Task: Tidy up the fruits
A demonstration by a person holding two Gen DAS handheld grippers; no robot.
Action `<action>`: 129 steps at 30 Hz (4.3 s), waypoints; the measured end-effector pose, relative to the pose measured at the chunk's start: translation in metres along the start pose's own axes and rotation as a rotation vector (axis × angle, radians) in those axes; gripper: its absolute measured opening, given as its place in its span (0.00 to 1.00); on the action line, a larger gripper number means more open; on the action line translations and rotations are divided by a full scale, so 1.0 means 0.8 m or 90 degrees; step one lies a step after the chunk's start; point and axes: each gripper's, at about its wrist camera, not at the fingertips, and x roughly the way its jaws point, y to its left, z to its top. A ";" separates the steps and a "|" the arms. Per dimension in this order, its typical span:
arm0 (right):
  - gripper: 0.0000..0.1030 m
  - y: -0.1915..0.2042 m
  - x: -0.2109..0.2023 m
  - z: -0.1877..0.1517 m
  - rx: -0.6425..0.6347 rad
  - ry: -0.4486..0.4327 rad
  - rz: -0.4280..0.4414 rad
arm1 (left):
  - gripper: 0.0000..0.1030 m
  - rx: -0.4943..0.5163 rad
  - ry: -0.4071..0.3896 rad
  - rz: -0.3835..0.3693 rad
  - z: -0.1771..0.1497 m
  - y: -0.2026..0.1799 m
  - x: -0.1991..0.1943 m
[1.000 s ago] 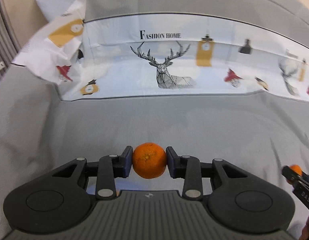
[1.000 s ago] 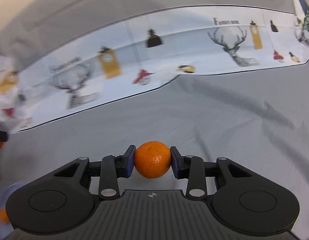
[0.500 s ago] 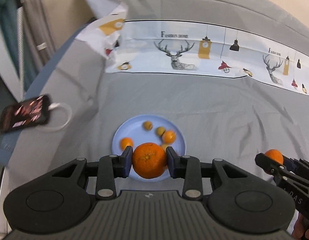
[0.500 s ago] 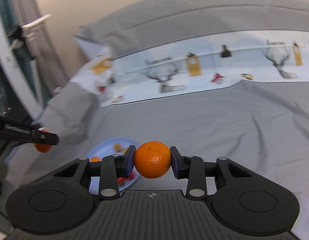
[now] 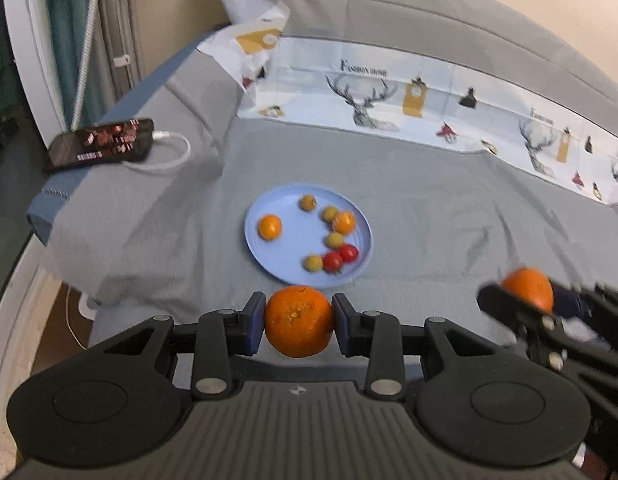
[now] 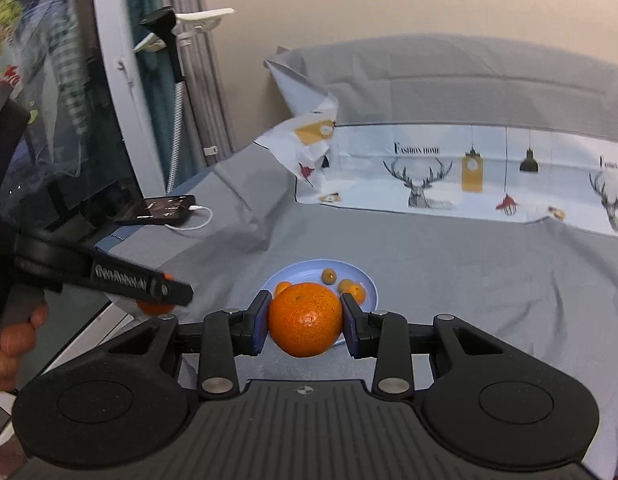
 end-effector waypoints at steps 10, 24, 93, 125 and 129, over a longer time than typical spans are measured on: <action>0.37 0.020 -0.003 0.000 -0.037 0.005 0.005 | 0.38 -0.014 0.000 -0.008 -0.009 0.007 -0.004; 0.37 0.019 0.013 -0.005 -0.031 0.038 -0.003 | 0.38 -0.025 0.026 -0.023 -0.008 0.016 0.019; 0.96 -0.051 0.332 0.022 -0.046 0.226 -0.023 | 1.00 0.009 0.142 0.027 0.133 0.040 0.285; 0.99 0.009 0.079 -0.025 -0.068 0.040 -0.133 | 1.00 0.029 -0.025 0.067 0.013 -0.008 0.056; 0.99 0.009 0.069 -0.028 -0.066 0.031 -0.139 | 1.00 0.044 -0.016 0.110 0.011 -0.018 0.055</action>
